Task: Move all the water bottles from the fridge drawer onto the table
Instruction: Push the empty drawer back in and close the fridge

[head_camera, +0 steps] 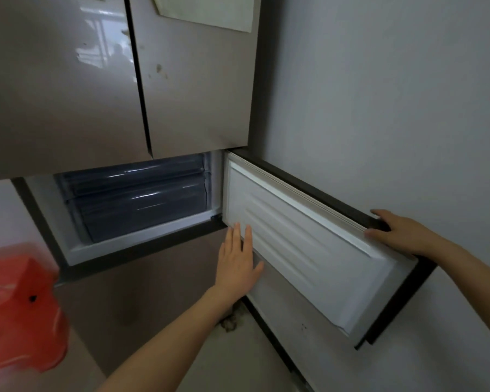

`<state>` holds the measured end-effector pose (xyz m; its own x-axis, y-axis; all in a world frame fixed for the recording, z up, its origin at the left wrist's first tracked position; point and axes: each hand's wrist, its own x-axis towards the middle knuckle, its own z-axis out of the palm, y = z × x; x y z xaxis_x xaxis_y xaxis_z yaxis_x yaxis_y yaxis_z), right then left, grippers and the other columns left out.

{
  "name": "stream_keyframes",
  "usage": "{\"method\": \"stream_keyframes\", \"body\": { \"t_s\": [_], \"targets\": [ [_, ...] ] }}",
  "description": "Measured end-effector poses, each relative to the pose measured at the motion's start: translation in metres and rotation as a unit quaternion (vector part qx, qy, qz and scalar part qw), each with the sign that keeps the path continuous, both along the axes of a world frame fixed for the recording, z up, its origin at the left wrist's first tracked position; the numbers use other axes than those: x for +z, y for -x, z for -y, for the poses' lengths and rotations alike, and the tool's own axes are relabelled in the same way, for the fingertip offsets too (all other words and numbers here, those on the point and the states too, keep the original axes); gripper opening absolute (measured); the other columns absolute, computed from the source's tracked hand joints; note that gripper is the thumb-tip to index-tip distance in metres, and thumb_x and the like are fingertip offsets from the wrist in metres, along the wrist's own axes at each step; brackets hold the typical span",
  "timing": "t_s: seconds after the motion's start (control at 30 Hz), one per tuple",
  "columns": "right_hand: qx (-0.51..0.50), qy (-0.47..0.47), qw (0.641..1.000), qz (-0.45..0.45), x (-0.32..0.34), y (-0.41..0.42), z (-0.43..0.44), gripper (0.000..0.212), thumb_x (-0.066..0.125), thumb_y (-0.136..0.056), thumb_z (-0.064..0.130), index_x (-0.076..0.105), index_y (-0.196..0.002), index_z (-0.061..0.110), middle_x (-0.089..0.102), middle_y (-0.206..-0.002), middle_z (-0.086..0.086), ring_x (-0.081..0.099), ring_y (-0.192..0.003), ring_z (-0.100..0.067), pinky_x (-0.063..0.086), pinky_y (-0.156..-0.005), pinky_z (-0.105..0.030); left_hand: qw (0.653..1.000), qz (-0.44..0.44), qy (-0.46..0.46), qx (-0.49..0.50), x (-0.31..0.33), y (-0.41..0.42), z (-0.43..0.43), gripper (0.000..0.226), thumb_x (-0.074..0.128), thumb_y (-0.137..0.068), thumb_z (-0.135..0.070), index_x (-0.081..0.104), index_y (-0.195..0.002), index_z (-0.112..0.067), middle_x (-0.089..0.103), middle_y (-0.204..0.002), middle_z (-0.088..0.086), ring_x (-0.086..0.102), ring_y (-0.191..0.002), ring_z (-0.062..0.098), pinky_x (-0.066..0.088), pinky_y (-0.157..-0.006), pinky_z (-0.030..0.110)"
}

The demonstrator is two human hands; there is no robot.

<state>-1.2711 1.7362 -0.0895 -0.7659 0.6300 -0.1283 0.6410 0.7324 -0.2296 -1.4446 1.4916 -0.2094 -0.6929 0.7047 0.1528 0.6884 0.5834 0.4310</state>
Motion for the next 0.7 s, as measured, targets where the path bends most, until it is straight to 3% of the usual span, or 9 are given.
{"method": "stream_keyframes", "body": {
  "t_s": [0.2,0.43,0.5,0.57,0.63,0.7],
  "targets": [
    [0.110,0.006,0.994,0.005,0.008,-0.002,0.043,0.055,0.047,-0.094,0.037,0.026,-0.143,0.023,0.048,-0.139,-0.008,0.047,-0.125,-0.023,0.034,-0.095,-0.024,0.997,0.013,-0.076,-0.005,0.009,-0.019,0.016,0.075,0.039,-0.094,-0.044,-0.006,-0.147,-0.017,-0.016,-0.156,0.004,-0.012,-0.144,0.019,-0.002,-0.116,0.031],
    [0.301,0.037,0.951,-0.051,-0.016,0.014,0.113,0.044,0.036,-0.098,0.031,0.031,-0.141,0.025,0.043,-0.141,0.000,0.039,-0.125,-0.007,0.027,-0.101,-0.015,0.960,0.147,-0.234,-0.040,0.016,-0.008,0.058,0.066,0.045,-0.091,-0.045,0.008,-0.143,-0.029,0.005,-0.152,-0.013,0.002,-0.143,0.008,0.006,-0.113,0.025],
    [0.362,0.003,0.930,-0.072,-0.027,0.028,0.134,0.046,0.026,-0.098,0.039,0.030,-0.142,0.025,0.036,-0.146,0.002,0.031,-0.128,-0.004,0.022,-0.112,-0.021,0.959,0.150,-0.236,-0.040,0.018,-0.003,0.081,0.066,0.043,-0.081,-0.058,0.011,-0.136,-0.039,0.007,-0.148,-0.018,0.004,-0.139,0.001,0.009,-0.112,0.025],
    [0.409,-0.067,0.905,-0.093,-0.033,0.052,0.156,0.055,0.022,-0.095,0.046,0.039,-0.139,0.018,0.037,-0.146,-0.004,0.034,-0.134,-0.017,0.024,-0.114,-0.028,0.963,0.132,-0.232,-0.017,0.019,0.009,0.114,0.062,0.043,-0.079,-0.060,0.016,-0.132,-0.041,0.009,-0.145,-0.020,0.008,-0.135,-0.003,0.011,-0.112,0.024],
    [0.463,-0.137,0.868,-0.113,-0.037,0.079,0.173,0.049,0.031,-0.090,0.032,0.054,-0.128,0.012,0.051,-0.135,-0.012,0.048,-0.126,-0.028,0.036,-0.104,-0.038,0.964,0.134,-0.231,0.013,0.021,0.022,0.148,0.055,0.047,-0.083,-0.053,0.026,-0.131,-0.038,0.020,-0.144,-0.018,0.017,-0.133,-0.003,0.017,-0.112,0.024],
    [0.497,-0.178,0.839,-0.135,-0.039,0.106,0.192,0.047,0.035,-0.081,0.020,0.060,-0.120,0.011,0.061,-0.124,-0.011,0.058,-0.116,-0.028,0.038,-0.096,-0.035,0.959,0.141,-0.242,0.046,0.025,0.032,0.183,0.050,0.042,-0.078,-0.057,0.038,-0.124,-0.037,0.037,-0.136,-0.015,0.032,-0.129,0.000,0.025,-0.109,0.023]
  ]
}}
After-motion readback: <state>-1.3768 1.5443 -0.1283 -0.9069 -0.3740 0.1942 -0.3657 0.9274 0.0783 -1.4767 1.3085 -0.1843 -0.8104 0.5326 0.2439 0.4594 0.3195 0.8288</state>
